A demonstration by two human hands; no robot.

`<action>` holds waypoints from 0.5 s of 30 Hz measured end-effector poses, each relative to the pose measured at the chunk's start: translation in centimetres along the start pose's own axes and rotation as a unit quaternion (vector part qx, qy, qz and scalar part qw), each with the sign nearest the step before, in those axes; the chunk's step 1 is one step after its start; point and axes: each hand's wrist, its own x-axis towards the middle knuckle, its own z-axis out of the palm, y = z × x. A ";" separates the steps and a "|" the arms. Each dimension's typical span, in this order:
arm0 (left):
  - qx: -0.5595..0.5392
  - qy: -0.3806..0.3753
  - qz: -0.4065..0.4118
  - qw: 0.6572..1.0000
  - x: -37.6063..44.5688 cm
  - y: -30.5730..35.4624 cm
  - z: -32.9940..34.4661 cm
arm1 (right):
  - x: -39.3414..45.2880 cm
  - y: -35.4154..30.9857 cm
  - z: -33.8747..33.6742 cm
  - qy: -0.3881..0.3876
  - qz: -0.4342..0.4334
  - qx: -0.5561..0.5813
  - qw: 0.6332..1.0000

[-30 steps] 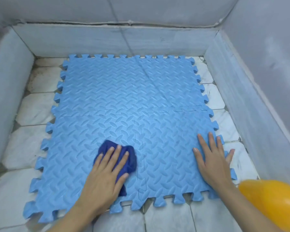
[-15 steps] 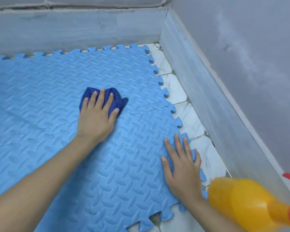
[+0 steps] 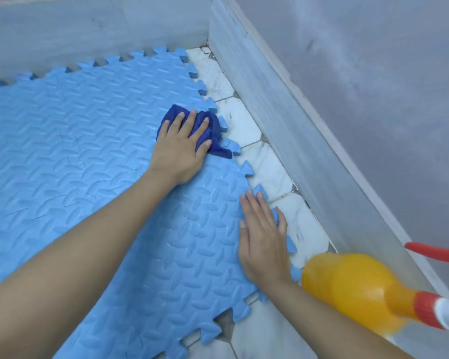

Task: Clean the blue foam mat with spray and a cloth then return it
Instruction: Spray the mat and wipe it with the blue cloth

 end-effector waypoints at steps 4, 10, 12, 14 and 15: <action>0.002 -0.014 0.036 0.999 -11.6 1.4 0.5 | 0.2 0.6 -0.1 0.023 0.024 0.122 0.992; 0.024 -0.052 0.128 0.990 -22.8 5.1 2.3 | 1.1 0.3 -1.5 0.022 0.116 0.248 0.961; 0.030 -0.041 0.138 0.989 -20.5 5.4 2.6 | 1.8 0.1 -2.6 0.003 0.185 0.339 0.923; 0.032 0.000 0.053 0.998 -16.5 3.8 2.6 | 1.9 0.0 -3.3 -0.017 0.201 0.381 0.903; 0.021 0.021 -0.019 0.999 -14.5 2.1 2.0 | 1.7 -0.1 -3.4 -0.025 0.180 0.358 0.916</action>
